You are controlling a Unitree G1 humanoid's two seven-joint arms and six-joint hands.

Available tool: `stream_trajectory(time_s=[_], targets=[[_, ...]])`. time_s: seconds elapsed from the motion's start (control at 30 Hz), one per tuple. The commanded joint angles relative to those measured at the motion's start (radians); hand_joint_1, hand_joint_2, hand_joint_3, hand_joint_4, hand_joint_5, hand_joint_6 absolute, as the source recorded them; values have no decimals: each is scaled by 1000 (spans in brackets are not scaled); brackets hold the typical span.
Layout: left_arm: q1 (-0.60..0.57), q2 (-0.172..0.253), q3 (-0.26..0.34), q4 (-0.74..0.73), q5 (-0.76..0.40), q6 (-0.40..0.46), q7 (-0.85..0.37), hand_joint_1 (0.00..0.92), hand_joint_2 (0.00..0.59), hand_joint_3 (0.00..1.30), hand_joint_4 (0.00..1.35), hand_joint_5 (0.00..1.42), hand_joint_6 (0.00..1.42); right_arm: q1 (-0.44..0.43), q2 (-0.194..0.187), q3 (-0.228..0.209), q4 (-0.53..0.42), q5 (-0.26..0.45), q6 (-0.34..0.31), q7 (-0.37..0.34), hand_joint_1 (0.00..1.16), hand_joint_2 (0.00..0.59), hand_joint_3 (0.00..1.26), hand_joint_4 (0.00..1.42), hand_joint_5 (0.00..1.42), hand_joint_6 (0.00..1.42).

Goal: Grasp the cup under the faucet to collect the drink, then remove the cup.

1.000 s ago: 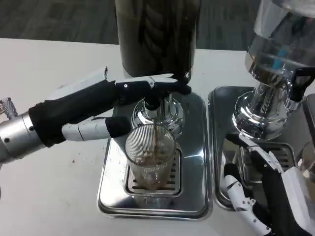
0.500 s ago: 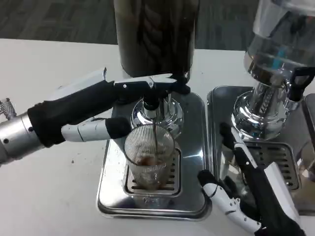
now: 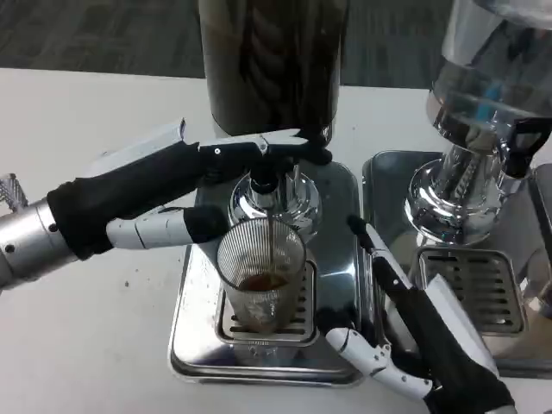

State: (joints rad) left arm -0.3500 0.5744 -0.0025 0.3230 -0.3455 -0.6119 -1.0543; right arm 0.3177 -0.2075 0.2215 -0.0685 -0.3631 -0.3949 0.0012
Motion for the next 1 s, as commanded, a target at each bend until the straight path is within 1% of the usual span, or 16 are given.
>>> stream_trajectory(time_s=[0.03, 0.13, 0.3, 0.43, 0.47, 0.5, 0.73, 0.9, 1.0], targets=[[40, 20, -29, 3, 41, 11, -37, 0, 78, 205, 71, 72, 165, -23, -5, 3, 18, -2, 16, 13, 358, 211, 0, 0, 0, 0], [40, 20, -29, 2, 41, 11, -36, 0, 82, 205, 71, 71, 165, -38, -10, 9, 20, -10, 31, 29, 359, 211, 0, 0, 0, 0], [41, 20, -31, 0, 40, 12, -37, 0, 86, 205, 71, 70, 165, -50, -9, 17, 17, -25, 46, 30, 362, 215, 0, 0, 0, 0], [39, 19, -32, 2, 37, 20, -37, 0, 87, 204, 71, 70, 165, -66, -13, 28, 19, -21, 60, 51, 383, 219, 0, 0, 0, 0], [39, 19, -32, 3, 38, 19, -37, 0, 88, 204, 71, 70, 165, -67, -12, 30, 17, -35, 62, 43, 384, 218, 0, 0, 0, 0], [39, 18, -33, 4, 37, 20, -37, 0, 88, 204, 71, 70, 165, -74, -11, 34, 21, -35, 65, 49, 385, 219, 0, 0, 0, 0], [36, 19, -33, 10, 42, 9, -37, 0, 87, 204, 71, 70, 165, -105, 3, 41, 47, -58, 64, 25, 392, 216, 0, 0, 0, 0], [39, 23, -32, 3, 43, 0, -37, 0, 87, 204, 71, 70, 165, -130, 2, 50, 61, -64, 70, 33, 399, 214, 0, 0, 0, 0], [38, 24, -32, 4, 44, -1, -37, 0, 87, 204, 71, 70, 165, -137, 5, 52, 67, -70, 74, 24, 402, 213, 0, 0, 0, 0]])
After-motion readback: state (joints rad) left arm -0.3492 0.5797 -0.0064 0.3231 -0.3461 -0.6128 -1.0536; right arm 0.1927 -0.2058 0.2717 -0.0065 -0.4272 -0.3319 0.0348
